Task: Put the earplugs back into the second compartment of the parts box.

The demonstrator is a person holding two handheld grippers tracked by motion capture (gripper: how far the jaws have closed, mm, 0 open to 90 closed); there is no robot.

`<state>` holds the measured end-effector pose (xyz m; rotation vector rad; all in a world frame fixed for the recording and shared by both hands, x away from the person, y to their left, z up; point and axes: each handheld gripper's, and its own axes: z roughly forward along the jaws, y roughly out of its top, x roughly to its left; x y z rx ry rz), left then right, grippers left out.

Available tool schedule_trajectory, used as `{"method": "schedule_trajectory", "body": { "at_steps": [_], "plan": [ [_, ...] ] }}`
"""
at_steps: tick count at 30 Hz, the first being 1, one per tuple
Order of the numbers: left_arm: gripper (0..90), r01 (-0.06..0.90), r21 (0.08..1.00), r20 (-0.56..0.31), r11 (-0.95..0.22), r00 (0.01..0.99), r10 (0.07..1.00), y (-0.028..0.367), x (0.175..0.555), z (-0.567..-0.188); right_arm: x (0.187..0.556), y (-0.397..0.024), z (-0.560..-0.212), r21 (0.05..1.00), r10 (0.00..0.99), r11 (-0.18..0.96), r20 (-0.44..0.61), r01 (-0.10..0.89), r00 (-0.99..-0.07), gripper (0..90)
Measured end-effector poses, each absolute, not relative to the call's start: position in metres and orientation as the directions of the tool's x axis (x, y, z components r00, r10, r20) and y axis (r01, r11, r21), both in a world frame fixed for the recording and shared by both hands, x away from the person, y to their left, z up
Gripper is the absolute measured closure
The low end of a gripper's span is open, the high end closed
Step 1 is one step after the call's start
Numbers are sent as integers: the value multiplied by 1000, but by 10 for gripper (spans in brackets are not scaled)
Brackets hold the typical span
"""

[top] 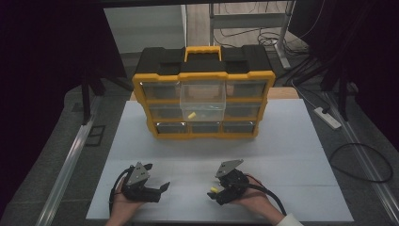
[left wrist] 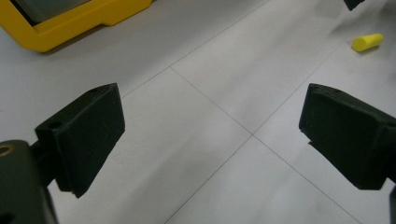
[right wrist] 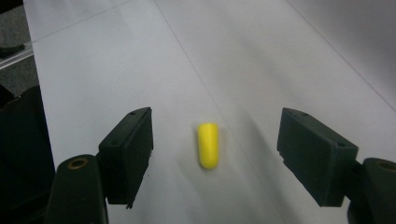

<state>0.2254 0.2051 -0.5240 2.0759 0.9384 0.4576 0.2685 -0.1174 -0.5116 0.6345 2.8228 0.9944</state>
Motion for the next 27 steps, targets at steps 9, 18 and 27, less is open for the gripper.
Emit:
{"method": "schedule_trajectory", "body": {
  "at_steps": [9,18,27],
  "plan": [
    [71,463,786,1,-409,661,750,205,225,-524,264,-112,-518,593,399,735,12,328,-917,344],
    [71,464,786,-2,-407,661,750,205,225,-524,265,-113,-518,578,401,745,9,331,-916,664],
    [72,462,788,1,-407,661,751,205,225,-524,269,-120,-511,625,430,696,30,353,-902,803]
  ]
}}
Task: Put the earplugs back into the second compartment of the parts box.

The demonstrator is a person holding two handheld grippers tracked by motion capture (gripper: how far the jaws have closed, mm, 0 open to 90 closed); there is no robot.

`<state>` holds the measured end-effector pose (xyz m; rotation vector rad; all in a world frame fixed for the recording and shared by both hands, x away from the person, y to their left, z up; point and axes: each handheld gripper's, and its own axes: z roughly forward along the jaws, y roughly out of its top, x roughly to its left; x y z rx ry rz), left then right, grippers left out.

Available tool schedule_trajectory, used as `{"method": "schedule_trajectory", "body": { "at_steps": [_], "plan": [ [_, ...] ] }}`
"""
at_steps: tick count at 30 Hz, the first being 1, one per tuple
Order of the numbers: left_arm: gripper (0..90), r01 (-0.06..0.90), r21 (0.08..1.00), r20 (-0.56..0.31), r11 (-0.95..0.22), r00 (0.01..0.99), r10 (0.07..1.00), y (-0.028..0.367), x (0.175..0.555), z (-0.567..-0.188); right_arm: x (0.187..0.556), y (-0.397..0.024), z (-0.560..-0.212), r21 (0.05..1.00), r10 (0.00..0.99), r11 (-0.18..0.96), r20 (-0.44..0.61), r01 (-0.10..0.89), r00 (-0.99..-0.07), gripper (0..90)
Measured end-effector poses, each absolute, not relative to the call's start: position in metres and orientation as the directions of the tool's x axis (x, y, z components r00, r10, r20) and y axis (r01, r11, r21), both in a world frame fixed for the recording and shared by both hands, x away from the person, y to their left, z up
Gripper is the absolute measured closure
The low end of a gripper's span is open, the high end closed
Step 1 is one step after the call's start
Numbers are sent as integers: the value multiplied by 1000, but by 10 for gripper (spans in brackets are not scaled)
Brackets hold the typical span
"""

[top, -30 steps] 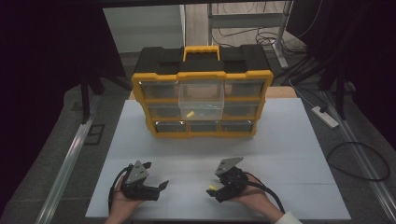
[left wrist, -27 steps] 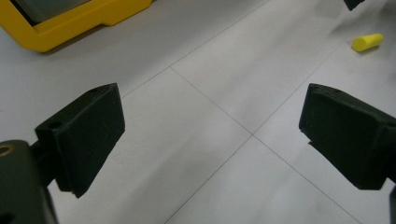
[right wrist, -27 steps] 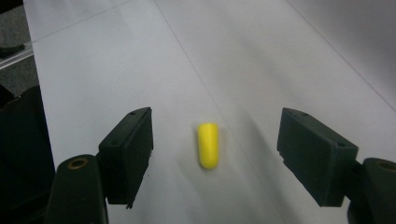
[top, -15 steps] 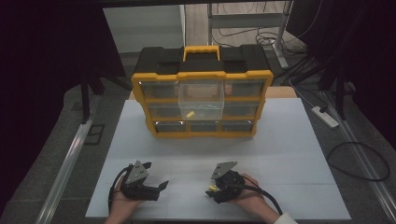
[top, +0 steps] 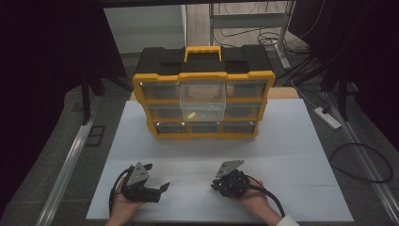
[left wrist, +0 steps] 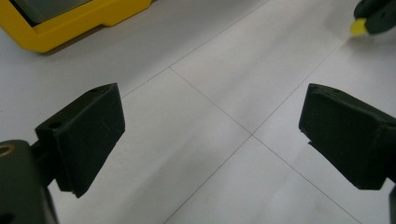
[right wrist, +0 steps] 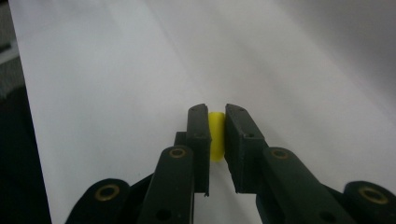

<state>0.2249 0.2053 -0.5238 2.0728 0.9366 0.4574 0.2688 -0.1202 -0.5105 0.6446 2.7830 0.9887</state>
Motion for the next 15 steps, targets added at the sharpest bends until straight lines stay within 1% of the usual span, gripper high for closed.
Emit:
{"method": "schedule_trajectory", "body": {
  "at_steps": [7,9,10,15],
  "plan": [
    [72,461,788,1,-408,661,750,205,225,-524,272,-136,-494,746,485,563,51,356,-873,802],
    [72,461,788,2,-408,661,750,205,225,-524,272,-137,-492,756,489,549,54,355,-871,802],
    [72,461,788,2,-409,661,750,205,225,-524,271,-142,-486,789,498,510,53,342,-866,802],
    [72,461,788,2,-408,661,750,206,225,-524,271,-150,-476,828,511,453,63,331,-857,802]
  ]
}}
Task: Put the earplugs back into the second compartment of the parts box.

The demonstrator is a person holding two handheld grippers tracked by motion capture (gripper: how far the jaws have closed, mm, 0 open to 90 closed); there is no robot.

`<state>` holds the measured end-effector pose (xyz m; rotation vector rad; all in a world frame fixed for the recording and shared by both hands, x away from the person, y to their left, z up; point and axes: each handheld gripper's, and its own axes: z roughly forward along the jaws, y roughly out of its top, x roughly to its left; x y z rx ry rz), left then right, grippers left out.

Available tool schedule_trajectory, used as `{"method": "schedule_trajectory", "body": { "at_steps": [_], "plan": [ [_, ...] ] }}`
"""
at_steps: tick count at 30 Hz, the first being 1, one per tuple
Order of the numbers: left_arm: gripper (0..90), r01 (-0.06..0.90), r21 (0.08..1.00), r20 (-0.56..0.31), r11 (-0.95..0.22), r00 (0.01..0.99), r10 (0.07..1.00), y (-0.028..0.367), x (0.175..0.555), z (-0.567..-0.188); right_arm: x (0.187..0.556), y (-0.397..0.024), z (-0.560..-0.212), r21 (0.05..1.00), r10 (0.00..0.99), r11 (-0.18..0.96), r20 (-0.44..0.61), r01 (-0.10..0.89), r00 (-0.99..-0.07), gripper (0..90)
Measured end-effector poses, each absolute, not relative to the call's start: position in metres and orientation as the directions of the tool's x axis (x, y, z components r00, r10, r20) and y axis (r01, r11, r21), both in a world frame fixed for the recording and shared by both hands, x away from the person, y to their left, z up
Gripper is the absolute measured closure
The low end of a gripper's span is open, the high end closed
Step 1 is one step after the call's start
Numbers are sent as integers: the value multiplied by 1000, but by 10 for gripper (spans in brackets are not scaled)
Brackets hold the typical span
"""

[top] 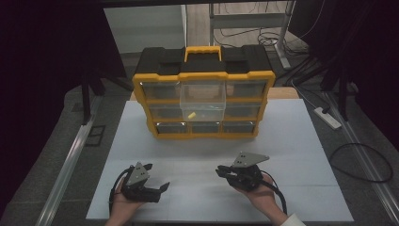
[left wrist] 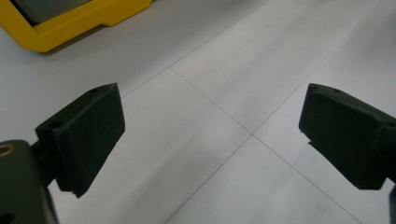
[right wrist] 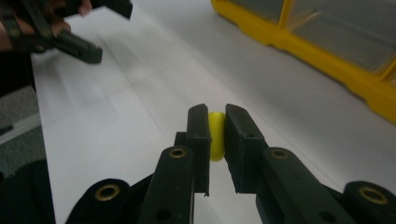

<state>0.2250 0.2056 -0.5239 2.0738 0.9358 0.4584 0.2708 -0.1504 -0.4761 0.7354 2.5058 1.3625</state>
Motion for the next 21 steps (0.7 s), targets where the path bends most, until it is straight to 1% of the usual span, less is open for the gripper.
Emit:
{"method": "schedule_trajectory", "body": {
  "at_steps": [6,12,17,21],
  "plan": [
    [73,462,788,1,-406,660,751,205,225,-524,271,-164,-459,875,543,368,73,315,-837,803],
    [73,460,788,4,-409,661,750,205,225,-524,272,-180,-434,924,564,246,108,291,-819,803],
    [73,463,787,0,-407,660,751,205,225,-524,273,-189,-410,948,567,182,115,261,-815,804],
    [73,465,787,-1,-407,659,752,204,225,-524,273,-192,-394,961,572,159,97,227,-814,803]
  ]
}}
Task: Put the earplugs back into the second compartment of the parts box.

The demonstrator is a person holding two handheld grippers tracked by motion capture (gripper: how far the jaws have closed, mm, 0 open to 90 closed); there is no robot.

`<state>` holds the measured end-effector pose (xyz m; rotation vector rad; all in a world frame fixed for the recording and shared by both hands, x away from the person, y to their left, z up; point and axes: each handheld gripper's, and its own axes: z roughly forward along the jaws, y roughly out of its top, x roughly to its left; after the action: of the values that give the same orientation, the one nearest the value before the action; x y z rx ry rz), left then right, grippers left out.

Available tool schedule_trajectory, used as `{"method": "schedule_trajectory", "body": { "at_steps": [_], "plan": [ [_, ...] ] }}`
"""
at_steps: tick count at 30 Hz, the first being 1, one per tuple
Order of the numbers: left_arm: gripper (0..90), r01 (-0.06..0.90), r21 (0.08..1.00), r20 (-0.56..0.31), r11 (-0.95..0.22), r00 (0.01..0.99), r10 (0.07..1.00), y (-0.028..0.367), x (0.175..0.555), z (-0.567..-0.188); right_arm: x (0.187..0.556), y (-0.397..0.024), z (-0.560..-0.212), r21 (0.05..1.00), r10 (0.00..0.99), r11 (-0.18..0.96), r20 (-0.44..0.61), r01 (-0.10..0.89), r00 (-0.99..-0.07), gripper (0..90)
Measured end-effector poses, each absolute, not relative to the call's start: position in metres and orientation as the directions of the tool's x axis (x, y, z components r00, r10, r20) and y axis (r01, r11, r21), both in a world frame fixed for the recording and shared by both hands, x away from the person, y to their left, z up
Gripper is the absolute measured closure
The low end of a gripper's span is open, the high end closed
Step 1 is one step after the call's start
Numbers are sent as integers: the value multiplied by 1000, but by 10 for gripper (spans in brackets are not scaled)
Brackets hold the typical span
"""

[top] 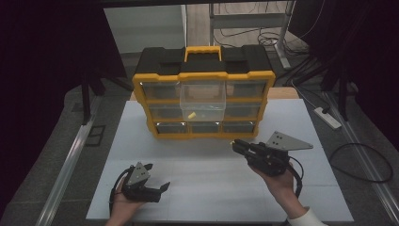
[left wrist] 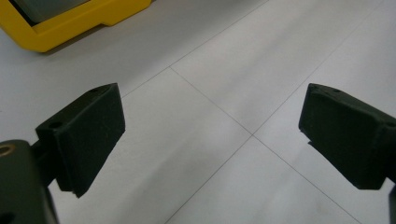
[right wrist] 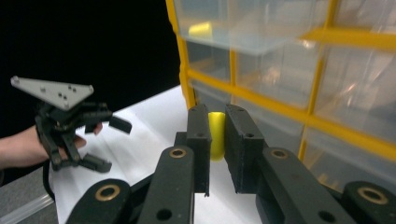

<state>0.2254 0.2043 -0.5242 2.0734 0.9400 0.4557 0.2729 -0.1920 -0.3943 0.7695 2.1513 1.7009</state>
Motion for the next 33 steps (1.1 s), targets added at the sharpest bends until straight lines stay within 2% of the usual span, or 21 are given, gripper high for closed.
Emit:
{"method": "schedule_trajectory", "body": {
  "at_steps": [19,33],
  "plan": [
    [73,462,786,4,-411,660,751,205,226,-524,304,-187,-329,985,607,67,88,161,-790,804],
    [73,463,789,-4,-405,662,749,206,226,-524,335,-156,-299,986,628,97,45,136,-777,803]
  ]
}}
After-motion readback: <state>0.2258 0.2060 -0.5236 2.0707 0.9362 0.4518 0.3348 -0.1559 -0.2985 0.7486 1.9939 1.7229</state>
